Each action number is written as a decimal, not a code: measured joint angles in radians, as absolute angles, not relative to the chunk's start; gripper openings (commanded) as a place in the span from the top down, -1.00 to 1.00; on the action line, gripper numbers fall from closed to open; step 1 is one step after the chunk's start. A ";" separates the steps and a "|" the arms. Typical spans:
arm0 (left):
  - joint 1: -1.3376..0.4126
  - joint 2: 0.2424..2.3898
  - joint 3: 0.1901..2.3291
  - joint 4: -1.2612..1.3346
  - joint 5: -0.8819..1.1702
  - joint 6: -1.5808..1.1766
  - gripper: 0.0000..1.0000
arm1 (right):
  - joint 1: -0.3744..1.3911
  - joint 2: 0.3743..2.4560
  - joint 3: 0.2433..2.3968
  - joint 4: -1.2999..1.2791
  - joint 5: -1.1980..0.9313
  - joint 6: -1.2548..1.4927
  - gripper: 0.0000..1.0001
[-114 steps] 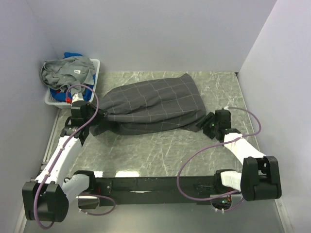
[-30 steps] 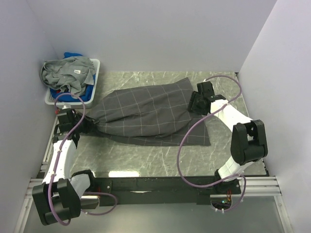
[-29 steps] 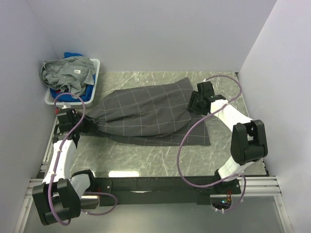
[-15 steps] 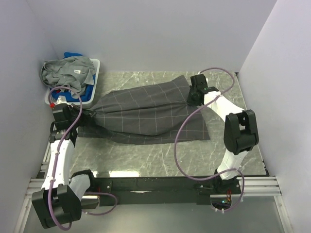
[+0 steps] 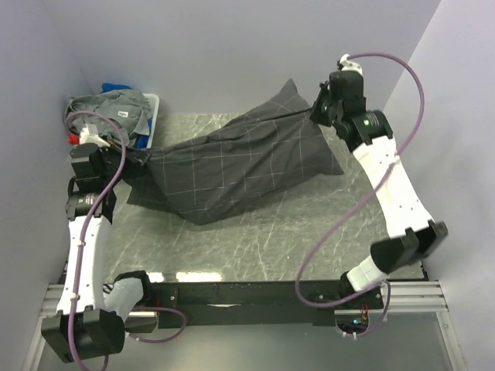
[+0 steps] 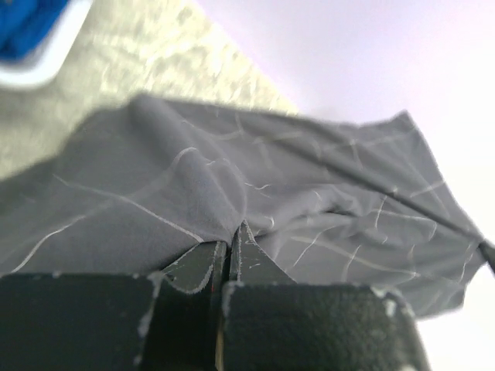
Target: Put the pillow into the pillowcase
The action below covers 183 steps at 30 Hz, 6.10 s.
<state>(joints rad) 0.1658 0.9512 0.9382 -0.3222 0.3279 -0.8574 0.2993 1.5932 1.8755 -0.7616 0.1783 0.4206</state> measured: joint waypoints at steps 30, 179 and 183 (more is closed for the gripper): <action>0.031 0.941 0.622 -0.273 0.057 -0.924 0.18 | 0.250 1.688 1.136 -0.391 0.012 0.492 1.00; 0.101 1.717 1.293 -0.305 0.059 -0.902 -0.10 | 1.500 1.727 1.299 -0.535 0.089 0.448 -0.46; 0.119 1.697 1.275 -0.302 0.055 -0.895 -0.23 | 1.454 1.697 1.295 -0.536 0.147 0.479 -0.52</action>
<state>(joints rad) 0.1192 1.6974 1.2747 -0.3023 0.0551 -0.8951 1.4540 1.6974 1.2945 -0.5362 0.1471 0.4793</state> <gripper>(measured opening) 0.575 0.735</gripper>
